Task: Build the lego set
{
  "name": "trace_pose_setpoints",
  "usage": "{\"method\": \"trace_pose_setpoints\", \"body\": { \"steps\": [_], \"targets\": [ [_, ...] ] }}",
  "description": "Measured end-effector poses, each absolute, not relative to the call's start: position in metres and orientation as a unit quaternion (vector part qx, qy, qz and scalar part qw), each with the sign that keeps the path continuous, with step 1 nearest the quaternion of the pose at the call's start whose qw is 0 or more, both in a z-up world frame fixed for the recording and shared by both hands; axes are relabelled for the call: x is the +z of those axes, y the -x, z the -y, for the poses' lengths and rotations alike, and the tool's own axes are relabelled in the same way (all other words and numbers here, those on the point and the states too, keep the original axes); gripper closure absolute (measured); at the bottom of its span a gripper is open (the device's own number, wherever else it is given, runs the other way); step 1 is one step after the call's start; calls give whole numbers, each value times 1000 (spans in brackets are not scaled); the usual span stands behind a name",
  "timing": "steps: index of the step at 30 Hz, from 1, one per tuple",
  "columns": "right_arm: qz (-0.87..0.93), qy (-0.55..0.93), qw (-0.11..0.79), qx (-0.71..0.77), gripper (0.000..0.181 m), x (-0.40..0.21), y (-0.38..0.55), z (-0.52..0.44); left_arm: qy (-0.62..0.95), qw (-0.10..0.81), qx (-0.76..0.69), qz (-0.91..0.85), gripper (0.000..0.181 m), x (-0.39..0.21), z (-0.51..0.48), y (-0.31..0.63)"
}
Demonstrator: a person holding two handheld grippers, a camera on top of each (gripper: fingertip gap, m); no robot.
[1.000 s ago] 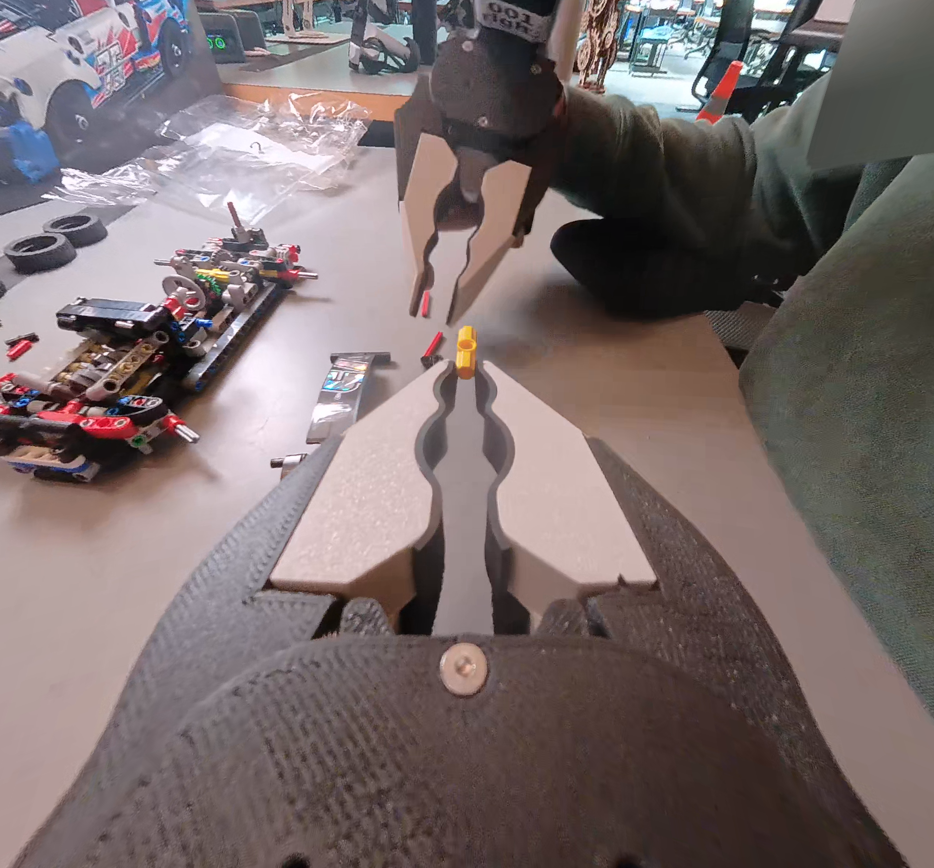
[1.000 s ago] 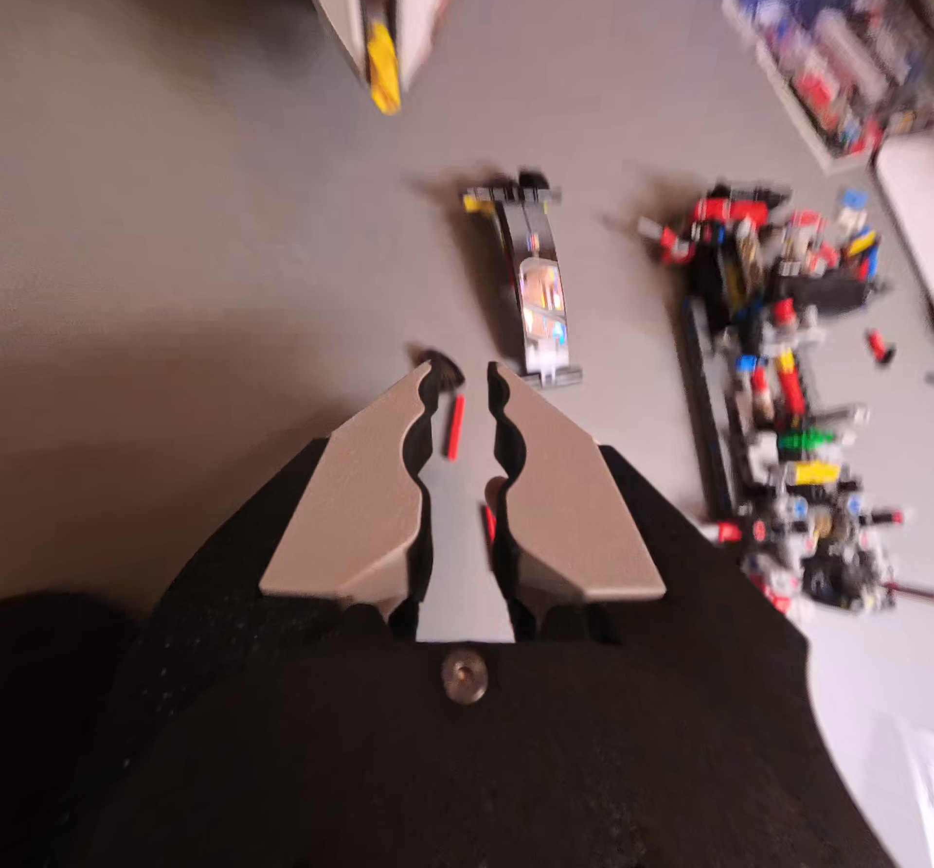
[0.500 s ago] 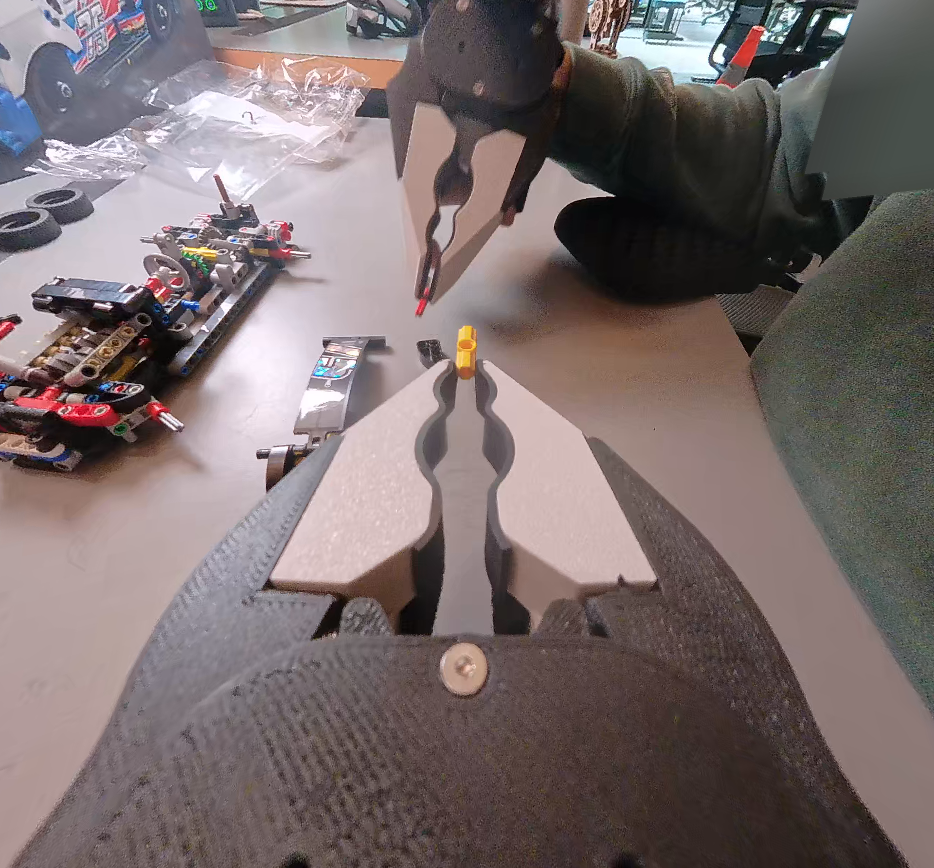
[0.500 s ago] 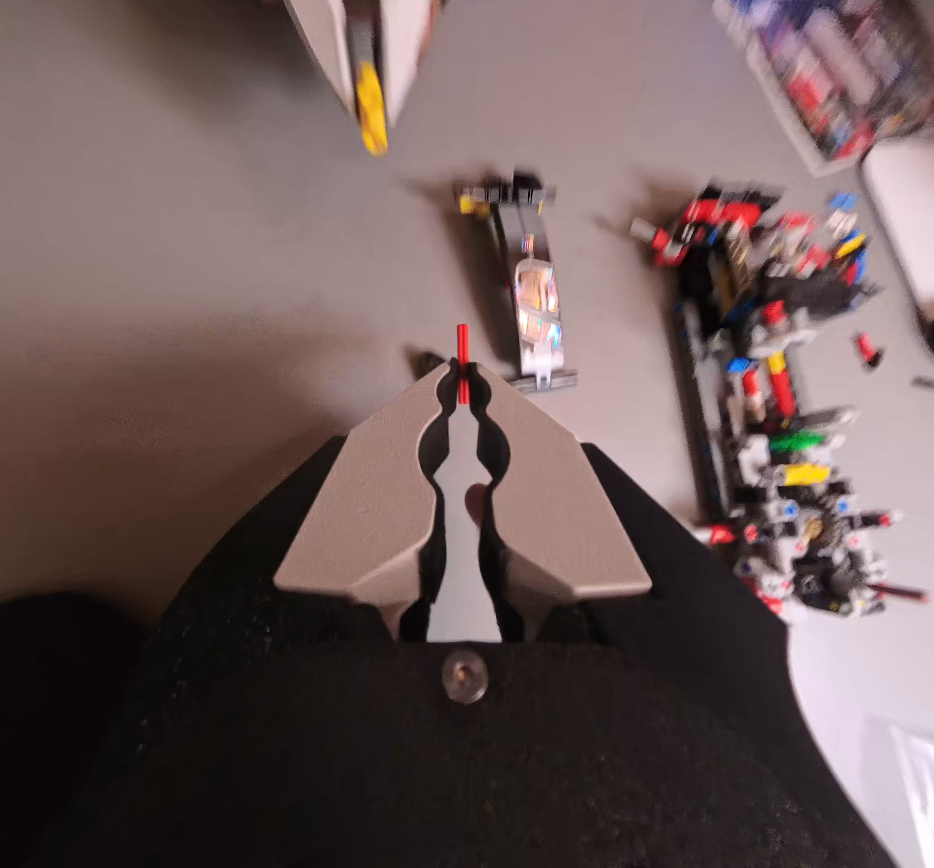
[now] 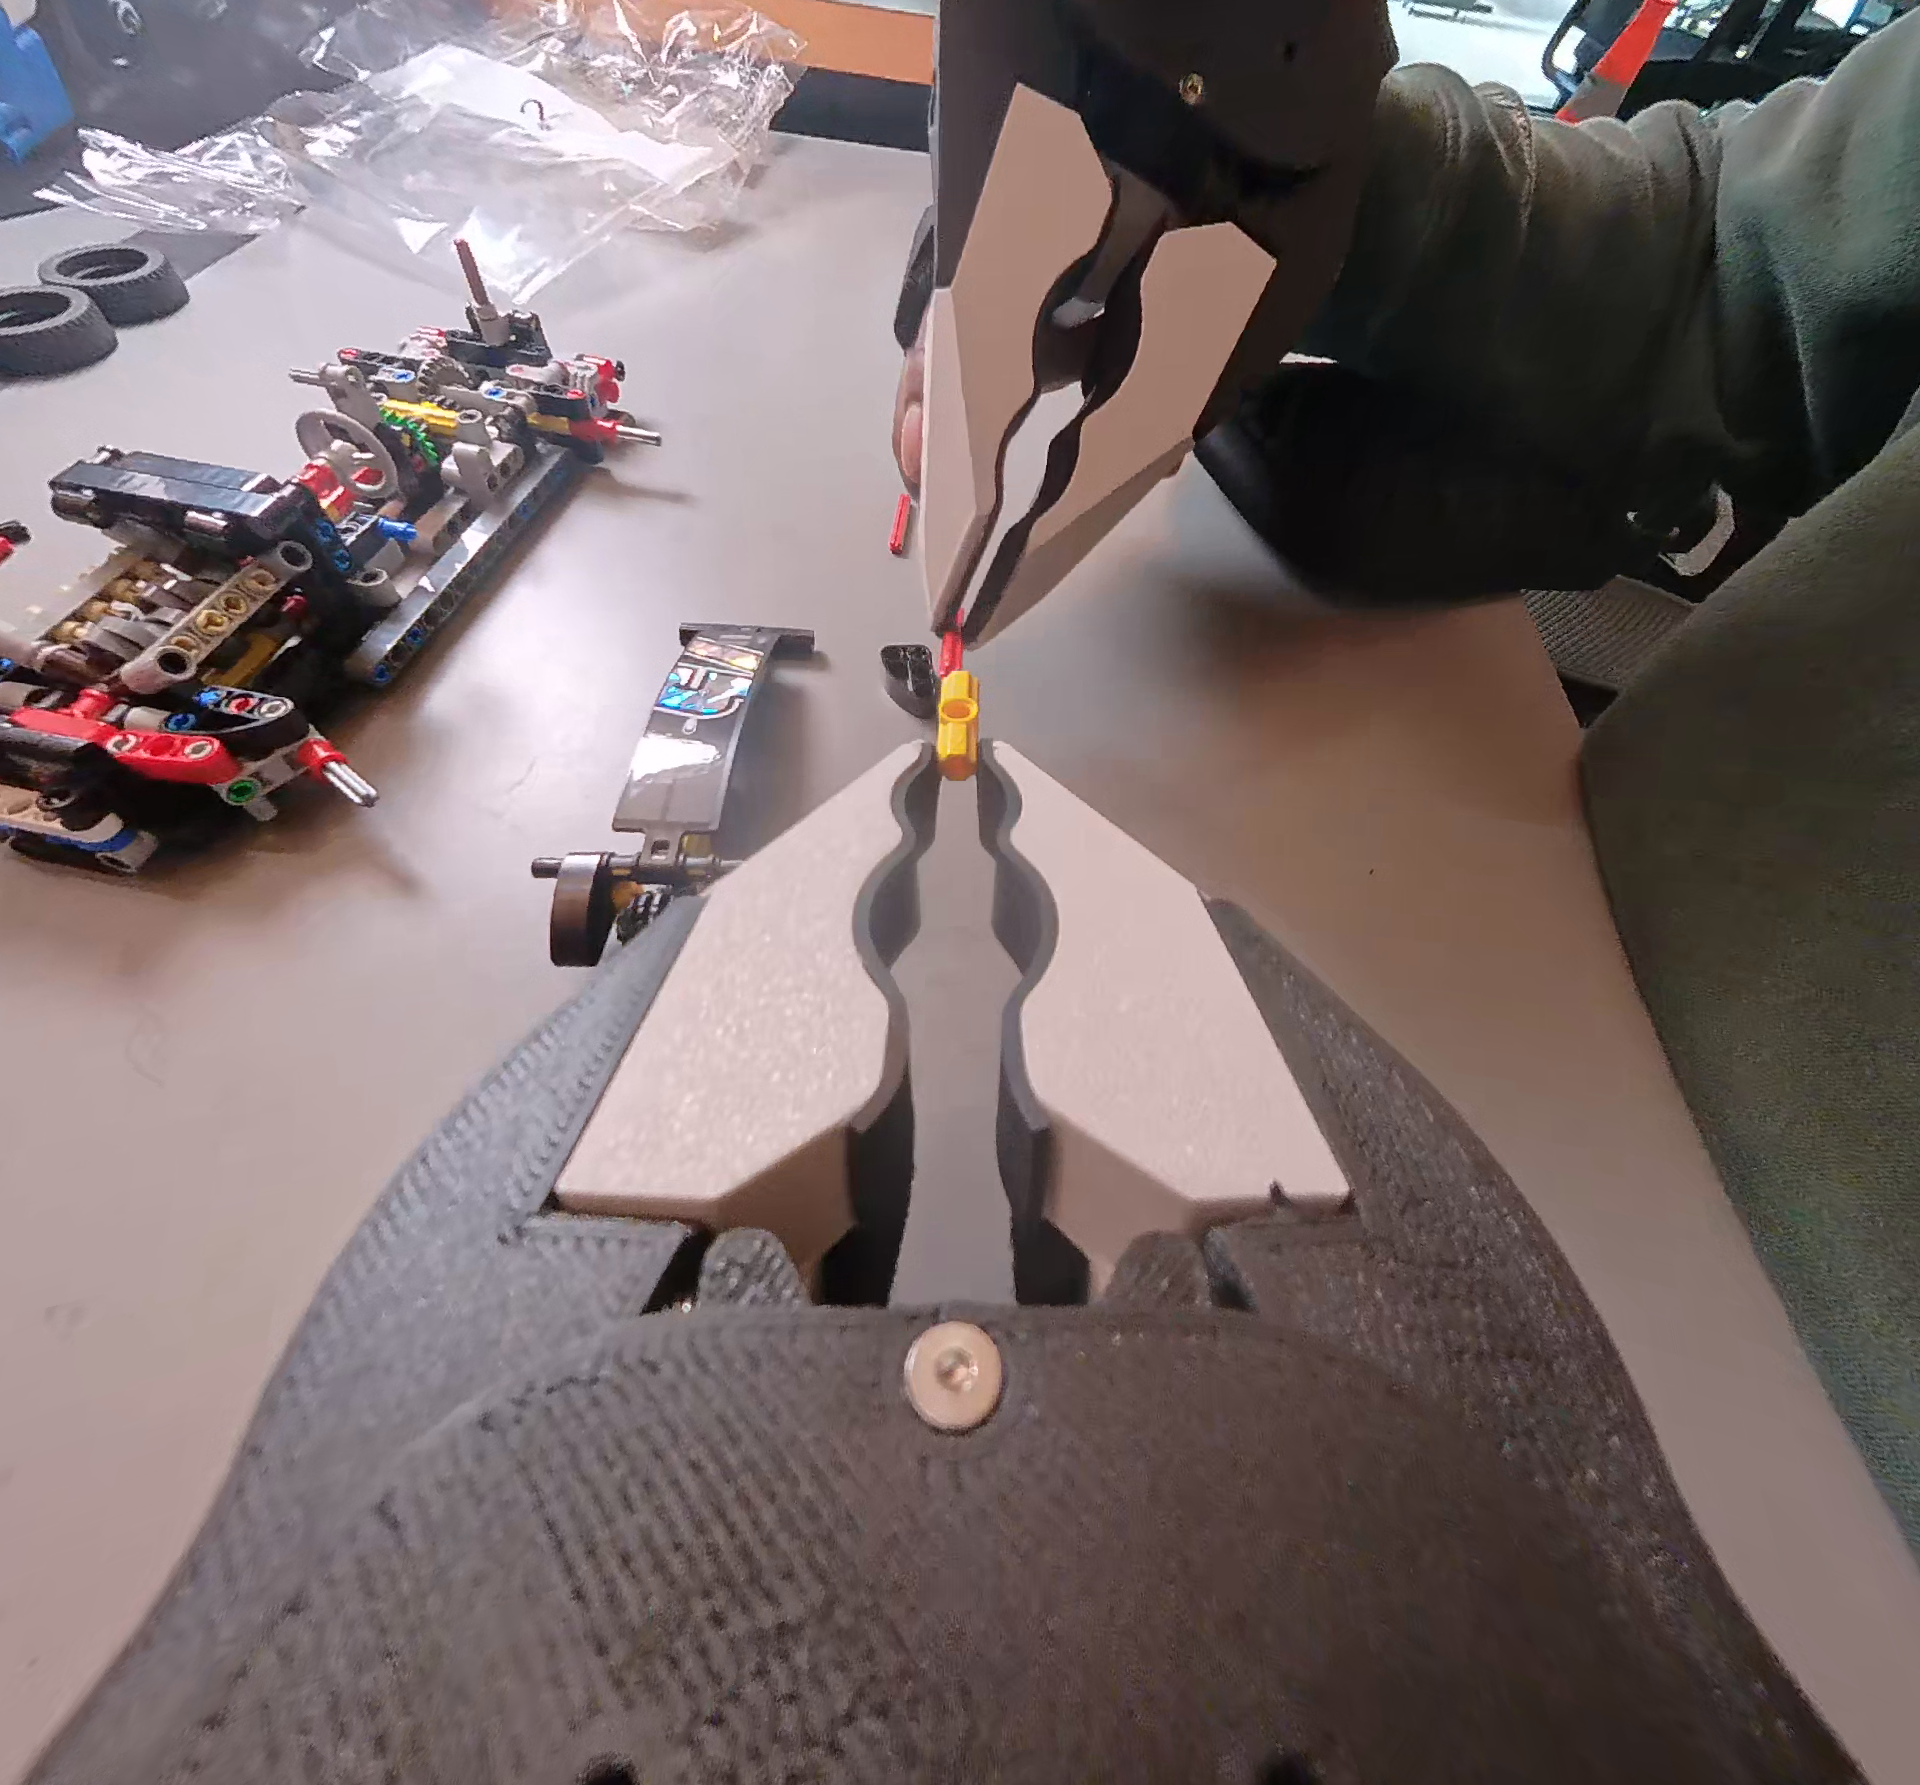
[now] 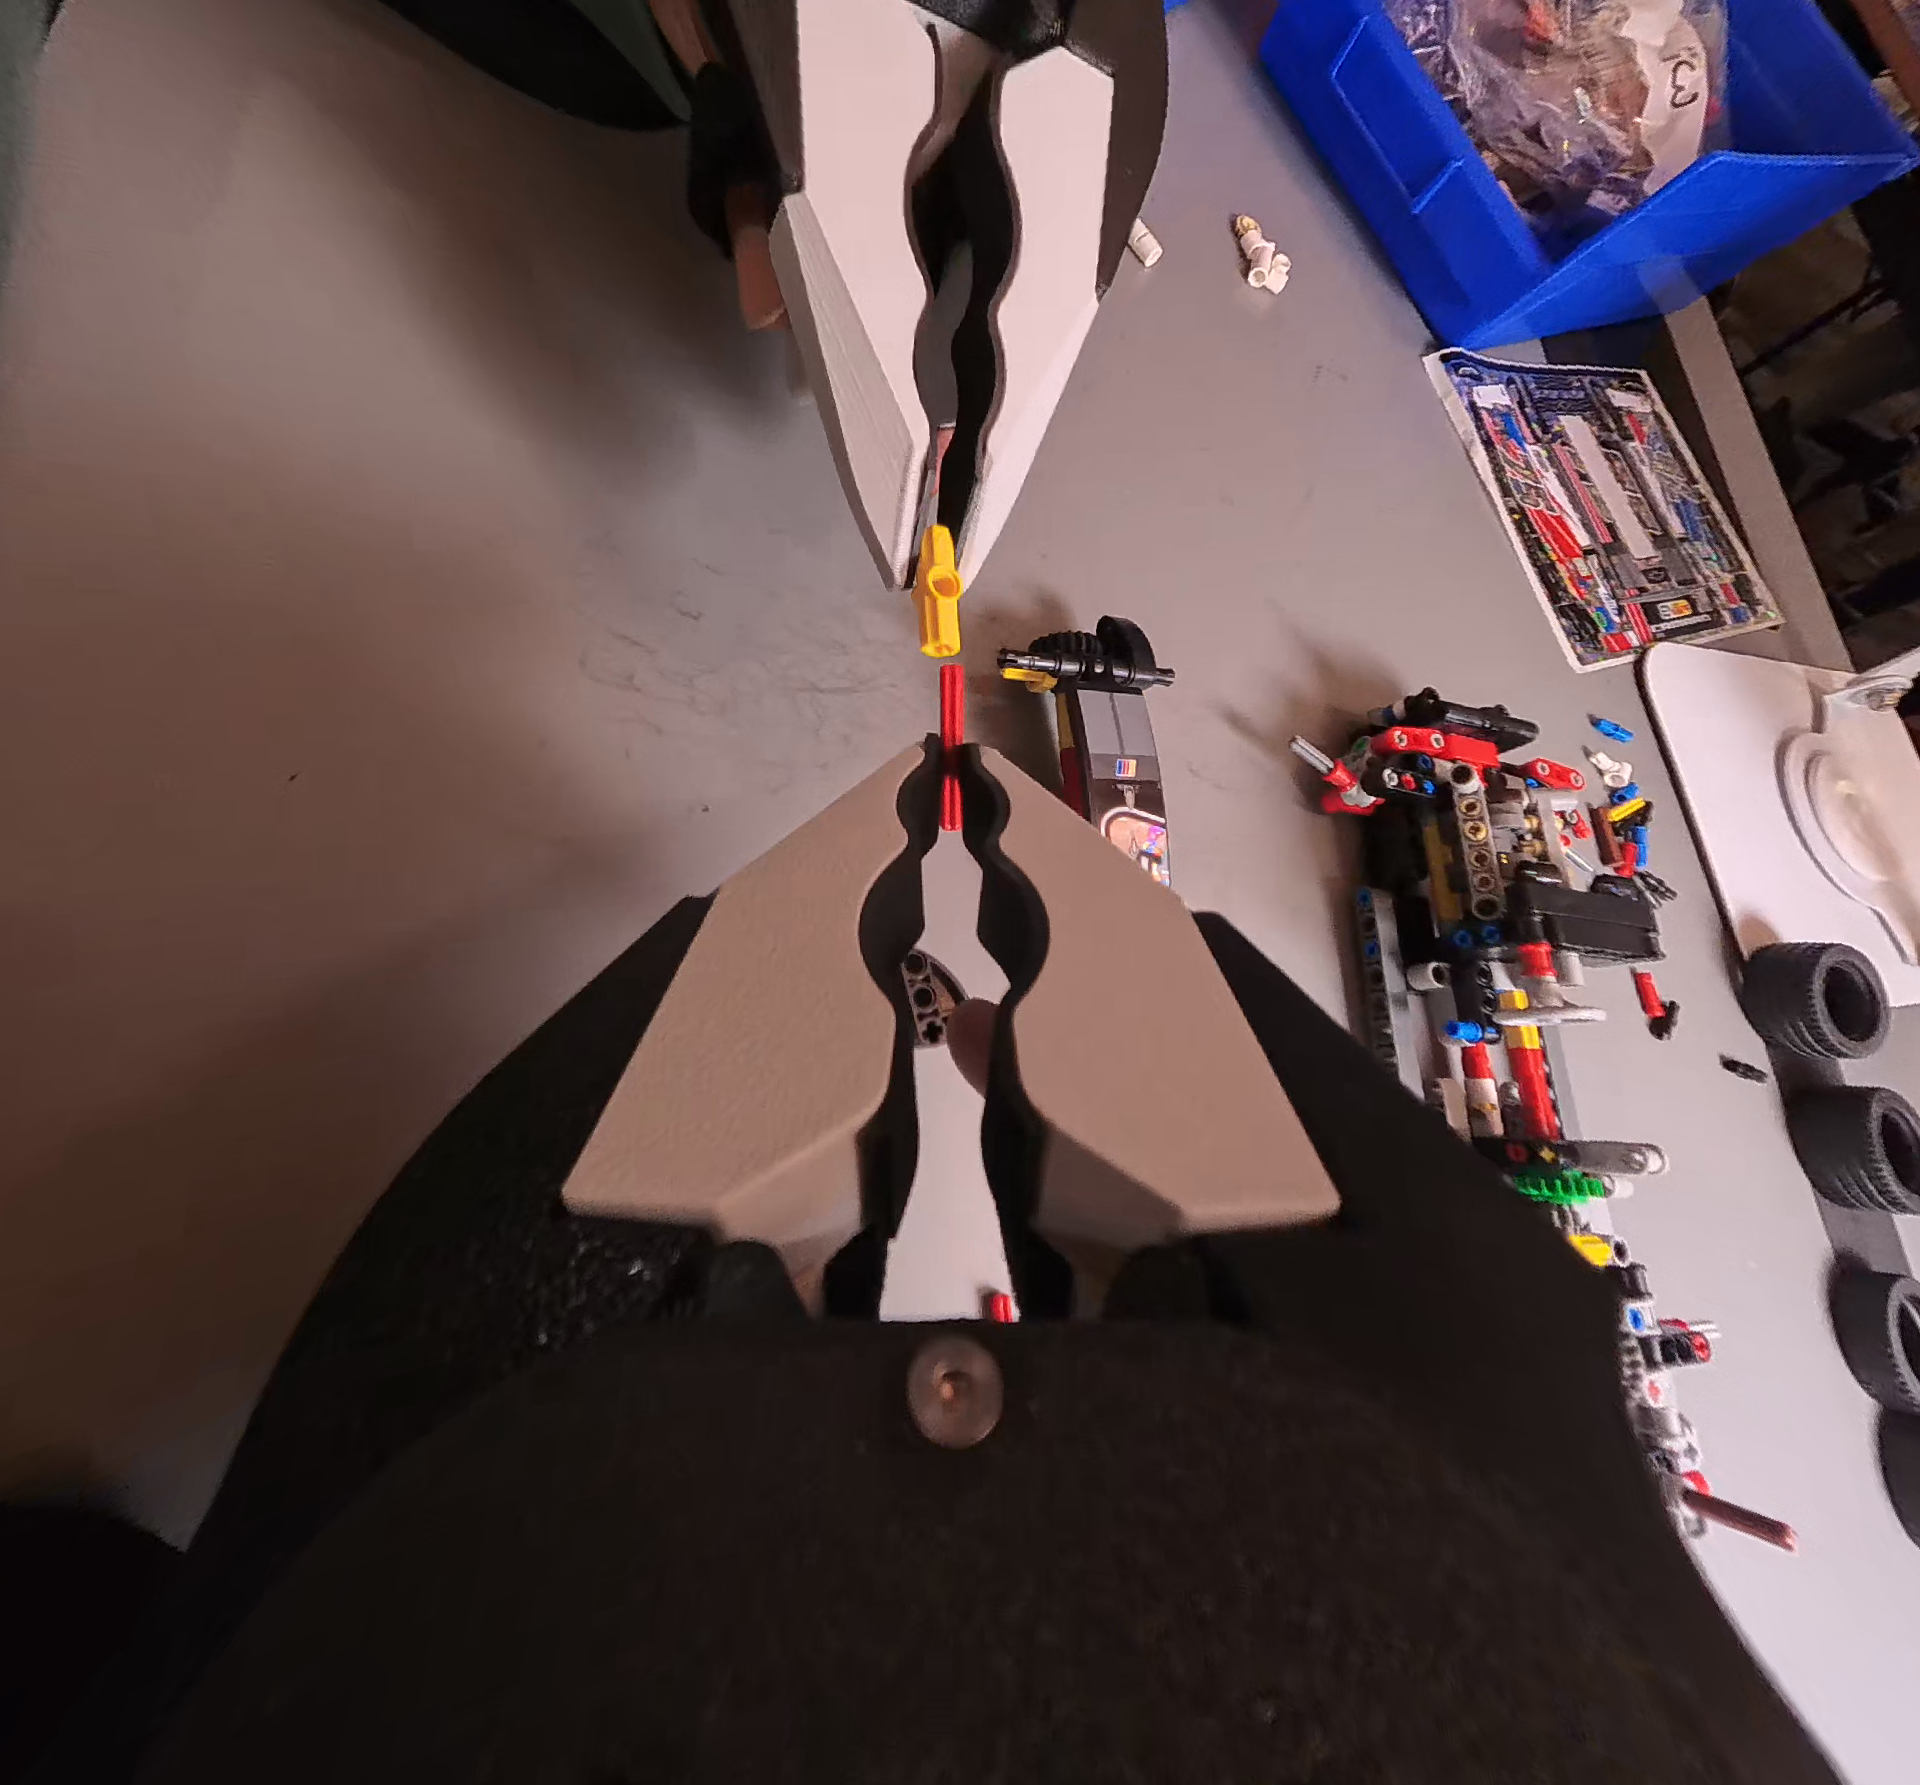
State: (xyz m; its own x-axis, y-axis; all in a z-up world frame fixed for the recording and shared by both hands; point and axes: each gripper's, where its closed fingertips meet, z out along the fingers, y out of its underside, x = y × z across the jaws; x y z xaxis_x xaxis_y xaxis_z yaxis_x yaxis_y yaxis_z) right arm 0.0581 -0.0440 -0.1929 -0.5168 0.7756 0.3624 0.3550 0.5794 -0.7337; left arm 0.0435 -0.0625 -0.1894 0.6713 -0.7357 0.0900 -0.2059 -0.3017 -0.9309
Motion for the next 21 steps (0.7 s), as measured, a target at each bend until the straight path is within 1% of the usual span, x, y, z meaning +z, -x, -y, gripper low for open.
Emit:
{"method": "trace_pose_setpoints", "body": {
  "steps": [1, 11, 21],
  "targets": [
    [818, 343, 351, 300, 181, -193, -58, 45, 764, 503, -264, -307, 176, -190, 62, -43],
    [821, 326, 387, 266, 181, -190, -54, 46, 766, 493, -309, -273, 177, -189, 61, -42],
    [829, 266, 471, 143, 181, -189, -43, 40, 789, 443, -390, -169, 176, -195, 56, -33]
  ]
}}
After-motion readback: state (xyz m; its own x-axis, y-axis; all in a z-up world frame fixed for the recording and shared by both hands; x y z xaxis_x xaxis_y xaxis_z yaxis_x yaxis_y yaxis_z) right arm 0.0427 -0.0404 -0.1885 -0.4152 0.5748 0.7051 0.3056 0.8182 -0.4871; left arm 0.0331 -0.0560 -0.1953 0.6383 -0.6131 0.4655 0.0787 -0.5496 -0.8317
